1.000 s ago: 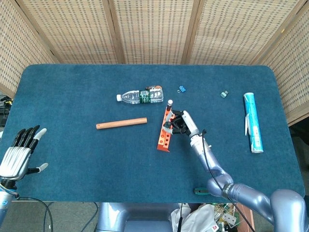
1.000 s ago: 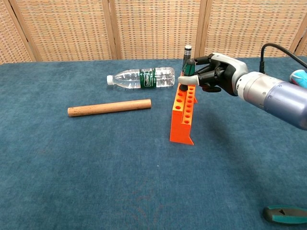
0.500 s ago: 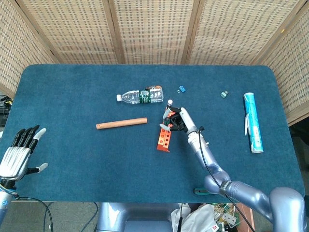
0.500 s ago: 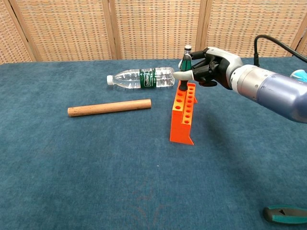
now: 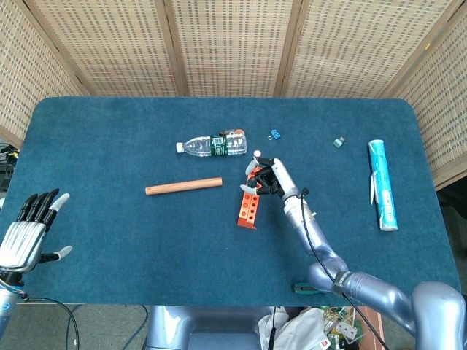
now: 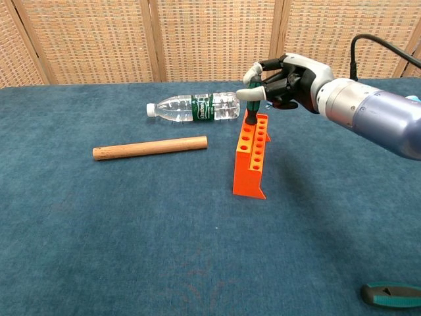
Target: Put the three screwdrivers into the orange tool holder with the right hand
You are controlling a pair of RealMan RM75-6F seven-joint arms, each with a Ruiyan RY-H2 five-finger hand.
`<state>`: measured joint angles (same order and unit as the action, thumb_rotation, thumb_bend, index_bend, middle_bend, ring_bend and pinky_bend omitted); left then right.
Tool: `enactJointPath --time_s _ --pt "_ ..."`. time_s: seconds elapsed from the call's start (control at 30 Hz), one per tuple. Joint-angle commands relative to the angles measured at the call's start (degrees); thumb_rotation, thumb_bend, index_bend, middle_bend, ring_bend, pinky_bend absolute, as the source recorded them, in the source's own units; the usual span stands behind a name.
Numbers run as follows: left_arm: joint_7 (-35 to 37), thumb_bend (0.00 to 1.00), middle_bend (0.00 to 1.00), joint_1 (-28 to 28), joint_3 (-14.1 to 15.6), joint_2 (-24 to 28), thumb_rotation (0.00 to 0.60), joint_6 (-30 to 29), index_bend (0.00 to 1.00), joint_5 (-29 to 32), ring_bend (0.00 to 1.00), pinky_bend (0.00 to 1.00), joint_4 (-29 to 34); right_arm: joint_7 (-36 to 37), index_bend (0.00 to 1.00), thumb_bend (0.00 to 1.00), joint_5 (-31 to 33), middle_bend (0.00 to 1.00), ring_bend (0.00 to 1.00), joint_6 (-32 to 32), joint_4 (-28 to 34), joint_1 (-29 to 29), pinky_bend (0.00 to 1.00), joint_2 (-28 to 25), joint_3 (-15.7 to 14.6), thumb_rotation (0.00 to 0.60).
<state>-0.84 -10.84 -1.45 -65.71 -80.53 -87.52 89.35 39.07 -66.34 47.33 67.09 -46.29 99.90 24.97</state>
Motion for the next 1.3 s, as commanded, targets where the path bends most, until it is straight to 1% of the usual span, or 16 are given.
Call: enactJointPath --time_s 0.03,0.1,0.37,0.43,0.47,0.5,0.53,0.57,0.63,0.7,0.73,0.8,0.93,1.1,1.23,1.3 --pt "0.08 0.00 0.00 0.07 0.05 0.05 0.600 -0.15 0.00 -0.14 0.00 0.00 0.06 -0.64 0.54 0.15 0.21 0.96 0.86 0.46 0.99 0.09 1.00 -0.58 0.38 0.600" --pt "0.28 0.00 0.00 0.14 0.10 0.16 0.600 -0.36 0.00 -0.36 0.00 0.00 0.17 -1.47 0.54 0.15 -0.12 0.96 0.86 1.80 2.64 0.38 1.00 -1.81 1.03 0.600" --pt "1.31 0.00 0.00 0.56 0.48 0.75 0.600 -1.58 0.00 -1.69 0.00 0.00 0.51 -4.57 0.53 0.14 -3.16 0.95 0.86 6.35 14.42 4.50 1.00 -11.59 1.24 0.600" --pt "1.45 0.00 0.00 0.63 0.60 0.85 0.600 -1.78 0.00 -1.99 0.00 0.00 0.58 -5.26 0.51 0.14 -3.90 0.91 0.85 7.01 16.46 5.39 0.97 -13.68 1.02 0.600" --pt "1.50 0.00 0.00 0.67 0.65 0.90 0.600 -1.91 0.00 -2.17 0.00 0.00 0.63 -5.83 0.50 0.13 -4.38 0.88 0.84 7.36 17.42 5.89 0.92 -14.90 0.81 0.600" --pt "1.62 0.00 0.00 0.76 0.76 1.00 0.600 -2.17 0.00 -2.51 0.00 0.00 0.75 -6.84 0.48 0.11 -5.39 0.82 0.78 7.72 19.12 6.80 0.82 -17.19 0.21 0.600" --pt "1.77 0.00 0.00 0.88 0.86 1.13 0.600 -2.52 0.00 -2.87 0.00 0.00 0.86 -8.03 0.45 0.09 -6.49 0.72 0.68 7.93 21.06 7.85 0.67 -19.82 -0.69 0.600" --pt "1.84 0.00 0.00 0.99 0.92 1.22 0.600 -2.85 0.00 -3.13 0.00 0.00 0.94 -9.36 0.43 0.07 -7.64 0.64 0.59 8.15 22.17 8.62 0.57 -21.80 -1.62 0.600" --pt "2.09 0.00 0.00 1.45 1.20 1.54 0.600 -4.07 0.00 -4.17 0.00 0.00 1.25 -14.13 0.35 0.01 -11.98 0.37 0.26 6.69 25.98 11.35 0.27 -29.67 -6.41 0.600" --pt "2.13 0.00 0.00 1.62 1.33 1.63 0.600 -4.50 0.00 -4.60 0.00 0.00 1.30 -15.38 0.28 0.00 -12.85 0.18 0.06 5.58 28.12 12.12 0.09 -33.15 -7.90 0.600" --pt "2.17 0.00 0.00 1.71 1.39 1.67 0.600 -4.76 0.00 -4.86 0.00 0.00 1.34 -16.44 0.24 0.00 -13.29 0.09 0.01 4.97 28.91 12.48 0.03 -34.80 -8.84 0.600" --pt "2.20 0.00 0.00 1.94 1.50 1.75 0.600 -5.42 0.00 -5.43 0.00 0.00 1.42 -19.39 0.17 0.00 -14.30 0.01 0.00 4.21 30.38 13.45 0.00 -38.03 -11.05 0.600" --pt "2.30 0.00 0.00 2.36 1.66 1.88 0.600 -6.51 0.00 -6.26 0.00 0.00 1.46 -27.03 0.08 0.00 -15.64 0.00 0.00 4.18 32.19 15.71 0.00 -42.05 -15.40 0.600" --pt "2.19 0.00 0.00 2.66 1.86 1.89 0.600 -7.18 0.00 -6.99 0.00 0.00 1.49 -35.18 0.06 0.00 -15.30 0.00 0.00 4.87 35.04 18.45 0.00 -44.25 -19.70 0.600" --pt "2.00 0.00 0.00 2.79 1.96 1.87 0.600 -7.47 0.00 -7.37 0.00 0.00 1.55 -38.03 0.06 0.00 -16.40 0.00 0.00 6.32 35.86 20.24 0.00 -44.19 -22.05 0.600" --pt "1.80 0.00 0.00 2.92 2.07 1.81 0.600 -7.65 0.00 -7.59 0.00 0.00 1.55 -38.61 0.07 0.00 -17.80 0.00 0.00 7.68 36.23 22.02 0.00 -43.87 -24.12 0.600"
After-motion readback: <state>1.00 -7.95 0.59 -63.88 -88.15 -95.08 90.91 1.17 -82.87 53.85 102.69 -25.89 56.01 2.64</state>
